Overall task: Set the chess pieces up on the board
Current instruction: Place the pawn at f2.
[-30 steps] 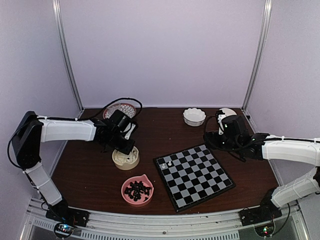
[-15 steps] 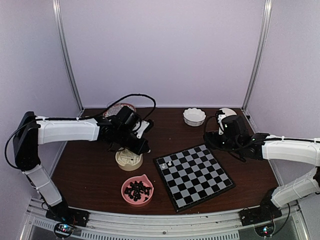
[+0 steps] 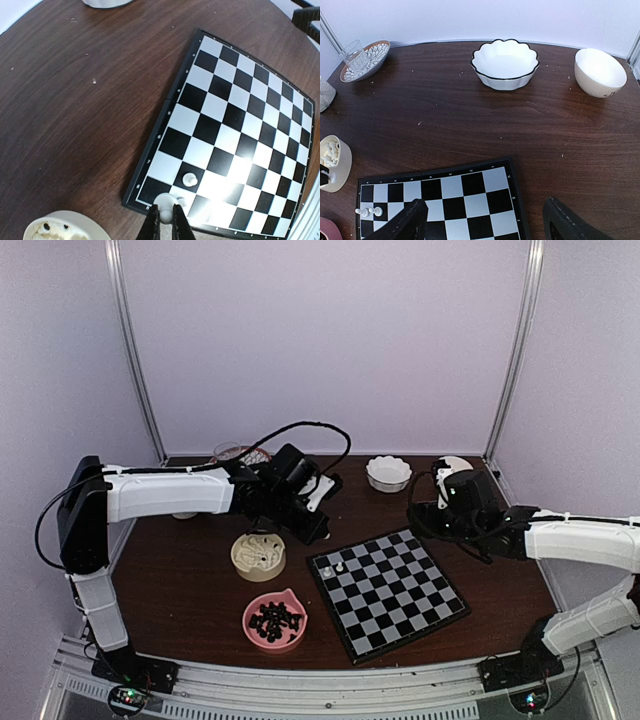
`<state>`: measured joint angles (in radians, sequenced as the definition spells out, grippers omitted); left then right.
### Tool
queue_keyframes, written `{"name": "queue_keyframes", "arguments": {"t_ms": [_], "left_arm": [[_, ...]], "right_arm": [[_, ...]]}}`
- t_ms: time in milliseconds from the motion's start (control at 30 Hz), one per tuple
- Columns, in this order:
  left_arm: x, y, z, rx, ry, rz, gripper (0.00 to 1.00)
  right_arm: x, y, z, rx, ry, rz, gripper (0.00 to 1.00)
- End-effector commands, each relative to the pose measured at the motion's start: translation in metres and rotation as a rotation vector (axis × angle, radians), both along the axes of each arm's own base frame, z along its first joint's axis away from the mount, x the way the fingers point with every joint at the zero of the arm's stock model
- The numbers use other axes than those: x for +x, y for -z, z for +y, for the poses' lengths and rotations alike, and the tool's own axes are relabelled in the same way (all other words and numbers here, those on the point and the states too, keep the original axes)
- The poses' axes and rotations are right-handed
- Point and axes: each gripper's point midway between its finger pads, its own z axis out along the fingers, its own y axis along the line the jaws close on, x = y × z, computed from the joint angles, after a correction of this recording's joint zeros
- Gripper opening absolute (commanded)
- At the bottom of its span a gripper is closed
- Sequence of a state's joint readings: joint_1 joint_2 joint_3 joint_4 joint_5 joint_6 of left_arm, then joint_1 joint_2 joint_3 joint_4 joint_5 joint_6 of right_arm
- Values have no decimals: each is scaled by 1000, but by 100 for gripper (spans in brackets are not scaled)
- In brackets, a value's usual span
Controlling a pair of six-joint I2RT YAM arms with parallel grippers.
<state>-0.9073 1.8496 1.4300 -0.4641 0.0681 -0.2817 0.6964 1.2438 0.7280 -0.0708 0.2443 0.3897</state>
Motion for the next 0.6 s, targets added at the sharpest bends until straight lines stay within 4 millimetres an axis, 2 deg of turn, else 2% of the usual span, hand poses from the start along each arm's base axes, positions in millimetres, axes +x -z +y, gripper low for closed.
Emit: {"name": "queue_keyframes", "arguments": {"t_ms": [0, 133, 567], "left_arm": [[3, 5, -18, 40, 58, -30, 5], [6, 15, -27, 68, 80, -28, 5], [-12, 38, -59, 103, 205, -5, 5]], "right_arm": [[-2, -6, -3, 0, 9, -23, 82], [-3, -8, -4, 2, 11, -29, 82], [-4, -9, -8, 3, 27, -39, 83]]}}
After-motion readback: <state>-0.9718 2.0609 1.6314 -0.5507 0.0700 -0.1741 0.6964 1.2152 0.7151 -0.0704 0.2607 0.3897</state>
